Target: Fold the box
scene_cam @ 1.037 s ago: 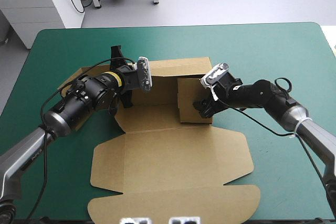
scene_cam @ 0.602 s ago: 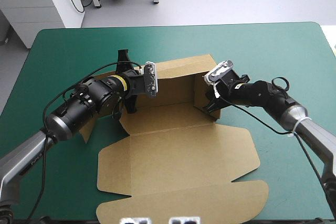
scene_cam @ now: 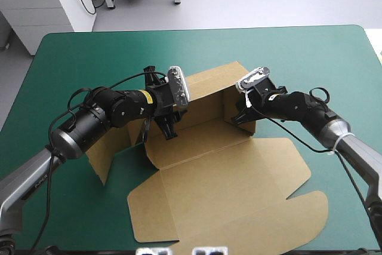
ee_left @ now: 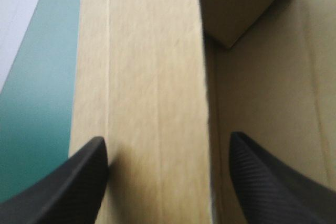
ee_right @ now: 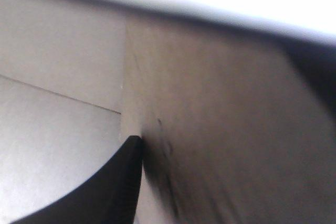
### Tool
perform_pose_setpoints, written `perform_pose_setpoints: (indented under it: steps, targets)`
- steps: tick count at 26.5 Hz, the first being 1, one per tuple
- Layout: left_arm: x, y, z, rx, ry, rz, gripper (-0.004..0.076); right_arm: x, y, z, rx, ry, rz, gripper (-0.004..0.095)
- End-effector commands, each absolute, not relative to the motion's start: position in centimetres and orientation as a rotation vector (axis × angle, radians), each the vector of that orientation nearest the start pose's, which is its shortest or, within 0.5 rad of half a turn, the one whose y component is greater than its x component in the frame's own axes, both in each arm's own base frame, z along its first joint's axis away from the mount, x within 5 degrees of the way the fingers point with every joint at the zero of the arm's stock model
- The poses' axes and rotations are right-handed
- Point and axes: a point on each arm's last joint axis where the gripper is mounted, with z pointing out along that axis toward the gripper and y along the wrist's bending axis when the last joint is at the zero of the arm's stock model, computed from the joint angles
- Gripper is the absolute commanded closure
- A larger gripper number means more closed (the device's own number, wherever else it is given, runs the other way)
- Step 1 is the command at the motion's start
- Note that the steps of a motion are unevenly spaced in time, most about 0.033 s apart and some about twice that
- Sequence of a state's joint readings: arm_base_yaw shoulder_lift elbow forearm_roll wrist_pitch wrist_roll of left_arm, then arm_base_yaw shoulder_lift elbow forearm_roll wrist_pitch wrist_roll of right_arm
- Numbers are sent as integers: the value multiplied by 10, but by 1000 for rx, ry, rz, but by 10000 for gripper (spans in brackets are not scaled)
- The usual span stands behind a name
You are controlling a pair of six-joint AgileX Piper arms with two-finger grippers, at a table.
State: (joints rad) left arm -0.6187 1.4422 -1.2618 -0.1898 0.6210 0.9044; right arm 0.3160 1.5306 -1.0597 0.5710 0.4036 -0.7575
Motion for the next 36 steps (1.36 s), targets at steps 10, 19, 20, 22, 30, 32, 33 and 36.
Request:
perform_pose_setpoints:
  steps: [10,19,20,22,30,32,33,36]
  targets:
    - [220,-179,447,1294,1505,-127,695,314,117,300,-547,2122,258,922]
    - [254,-125,448,1022,1687,-48,723,317,105,300,-453,2149,248,922]
    - [259,-114,449,963,1714,-53,723,318,102,300,-440,2152,244,922]
    - [267,-92,450,855,1760,-66,723,319,100,300,-424,2153,243,922]
    - [277,-16,447,551,1920,-66,724,325,97,314,-385,2119,250,922]
    - [274,-6,442,547,1980,-73,724,326,97,321,-373,2102,257,922]
    - [273,-2,441,541,1999,-79,724,327,98,324,-371,2092,257,922]
    - [271,6,438,507,2040,-117,727,329,98,332,-358,2074,267,922]
